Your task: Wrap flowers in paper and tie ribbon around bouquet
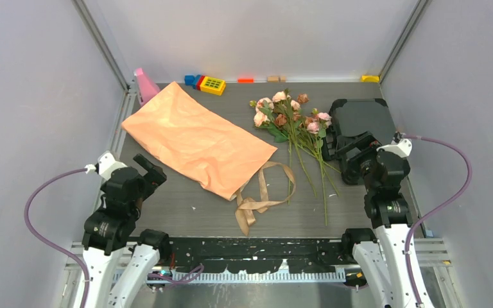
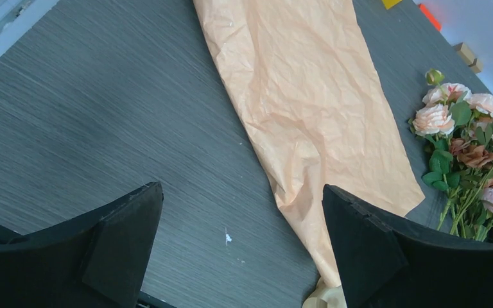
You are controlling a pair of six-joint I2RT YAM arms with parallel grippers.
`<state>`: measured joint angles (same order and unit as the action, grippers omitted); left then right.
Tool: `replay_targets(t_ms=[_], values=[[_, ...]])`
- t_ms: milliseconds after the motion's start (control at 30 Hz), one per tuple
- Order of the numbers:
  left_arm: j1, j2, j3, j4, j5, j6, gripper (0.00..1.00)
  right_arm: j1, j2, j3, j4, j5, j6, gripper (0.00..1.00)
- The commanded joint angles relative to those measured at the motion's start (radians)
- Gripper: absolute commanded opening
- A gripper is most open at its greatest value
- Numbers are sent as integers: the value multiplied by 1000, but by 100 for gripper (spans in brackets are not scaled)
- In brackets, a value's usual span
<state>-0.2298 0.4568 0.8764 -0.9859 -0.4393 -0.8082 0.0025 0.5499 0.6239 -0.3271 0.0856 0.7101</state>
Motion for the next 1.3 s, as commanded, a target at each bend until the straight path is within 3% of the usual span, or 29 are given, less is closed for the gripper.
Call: replay_targets(t_ms=[0, 167, 300, 467, 533, 800, 933, 1133, 1267], values=[[1, 25, -10, 32, 33, 0, 98, -2, -18, -6, 93, -68, 11, 100], [1, 72, -48, 79, 57, -21, 98, -2, 3, -30, 154, -201, -19, 100], [1, 134, -92, 124, 83, -72, 98, -2, 106, -2, 183, -391, -59, 100], [1, 215, -223, 298, 264, -123, 98, 47, 311, 79, 132, -569, -92, 100], [1, 254, -274, 371, 330, -138, 98, 123, 386, 120, 101, -509, -107, 100], [1, 371, -368, 531, 463, -188, 98, 467, 612, 182, 136, -30, -188, 91], [1, 417, -442, 689, 578, -241, 98, 521, 744, 251, 85, 78, -199, 82], [-17, 523, -455, 774, 666, -249, 98, 550, 882, 297, 21, 370, -96, 80], [-69, 612, -459, 809, 679, -259, 98, 549, 977, 318, 13, 398, -98, 79]])
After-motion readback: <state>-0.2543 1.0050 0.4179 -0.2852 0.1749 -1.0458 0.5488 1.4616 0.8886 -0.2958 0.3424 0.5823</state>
